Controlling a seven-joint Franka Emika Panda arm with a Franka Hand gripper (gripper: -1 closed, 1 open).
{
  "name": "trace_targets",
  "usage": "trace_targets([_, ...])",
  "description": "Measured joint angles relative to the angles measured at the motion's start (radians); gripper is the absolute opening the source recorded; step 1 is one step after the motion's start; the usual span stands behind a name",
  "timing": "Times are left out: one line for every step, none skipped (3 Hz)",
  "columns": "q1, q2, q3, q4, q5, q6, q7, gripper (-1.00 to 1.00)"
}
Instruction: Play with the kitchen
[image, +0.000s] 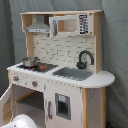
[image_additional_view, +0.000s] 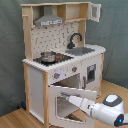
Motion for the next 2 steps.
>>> trace_targets([0.0, 0.003, 0.0, -0.06, 0.023, 0.053, 0.077, 1.0])
trace_targets([0.002, 0.006, 0.01, -0.104, 0.025, 0.098, 0.155, 1.0])
